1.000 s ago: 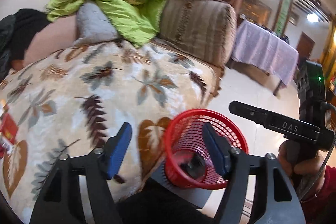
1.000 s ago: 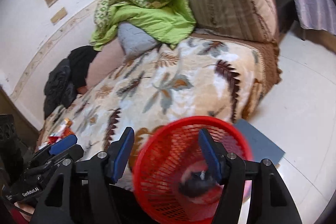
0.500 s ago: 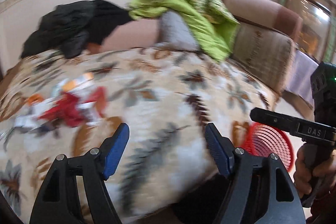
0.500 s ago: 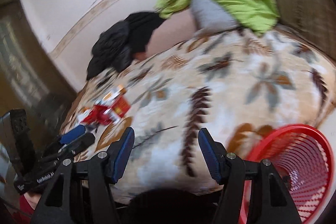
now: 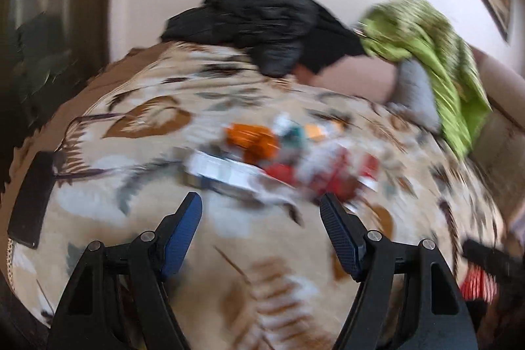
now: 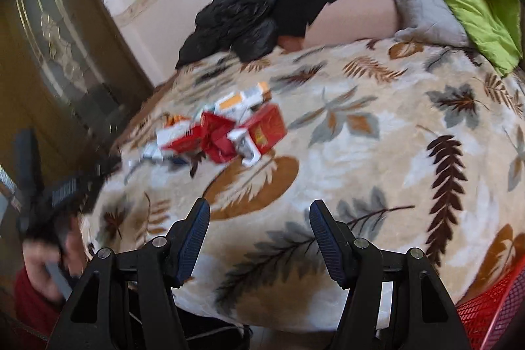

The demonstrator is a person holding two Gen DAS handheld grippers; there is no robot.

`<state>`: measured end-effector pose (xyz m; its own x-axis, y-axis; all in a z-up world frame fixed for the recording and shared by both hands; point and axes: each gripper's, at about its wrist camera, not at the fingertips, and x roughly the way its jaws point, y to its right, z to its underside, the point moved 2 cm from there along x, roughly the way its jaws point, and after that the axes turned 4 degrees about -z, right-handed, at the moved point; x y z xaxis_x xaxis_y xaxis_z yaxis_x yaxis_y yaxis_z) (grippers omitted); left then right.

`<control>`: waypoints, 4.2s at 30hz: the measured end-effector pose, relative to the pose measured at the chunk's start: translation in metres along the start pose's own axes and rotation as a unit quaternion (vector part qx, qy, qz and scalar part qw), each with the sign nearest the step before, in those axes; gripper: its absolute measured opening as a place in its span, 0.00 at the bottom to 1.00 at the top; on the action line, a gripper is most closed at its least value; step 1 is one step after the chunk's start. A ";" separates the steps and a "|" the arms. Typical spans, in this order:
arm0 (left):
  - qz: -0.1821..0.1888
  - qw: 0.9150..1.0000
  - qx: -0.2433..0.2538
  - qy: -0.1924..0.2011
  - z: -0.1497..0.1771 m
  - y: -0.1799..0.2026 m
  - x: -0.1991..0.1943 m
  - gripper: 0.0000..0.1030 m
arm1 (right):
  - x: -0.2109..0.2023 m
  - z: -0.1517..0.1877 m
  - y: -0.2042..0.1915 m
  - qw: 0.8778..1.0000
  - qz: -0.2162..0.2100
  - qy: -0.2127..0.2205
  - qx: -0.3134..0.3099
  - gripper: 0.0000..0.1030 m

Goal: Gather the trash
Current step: 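Return the left tool to the bed and grasp the white medicine box, then grasp the red cigarette pack with the right tool while the left tool holds the white box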

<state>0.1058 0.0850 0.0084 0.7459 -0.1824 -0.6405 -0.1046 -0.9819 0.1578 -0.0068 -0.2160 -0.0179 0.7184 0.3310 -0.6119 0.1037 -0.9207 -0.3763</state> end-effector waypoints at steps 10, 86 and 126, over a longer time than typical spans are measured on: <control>-0.002 0.995 -0.072 -0.068 -0.059 -0.056 0.114 0.71 | -0.003 -0.001 0.016 1.000 -0.011 0.014 0.024 0.67; 0.012 0.998 0.037 -0.046 0.024 0.048 0.047 0.32 | 0.169 -0.033 -0.009 0.987 -0.072 -0.128 0.070 0.03; -0.083 0.992 -0.046 0.083 0.004 -0.035 -0.011 0.32 | 0.146 -0.045 -0.079 0.981 0.180 -0.004 -0.070 0.09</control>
<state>0.0988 0.1207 0.0065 0.8469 -0.0006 -0.5318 0.0829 -0.9876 0.1330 0.1211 -0.1042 -0.0459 0.7199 -0.0197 -0.6938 -0.0623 -0.9974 -0.0363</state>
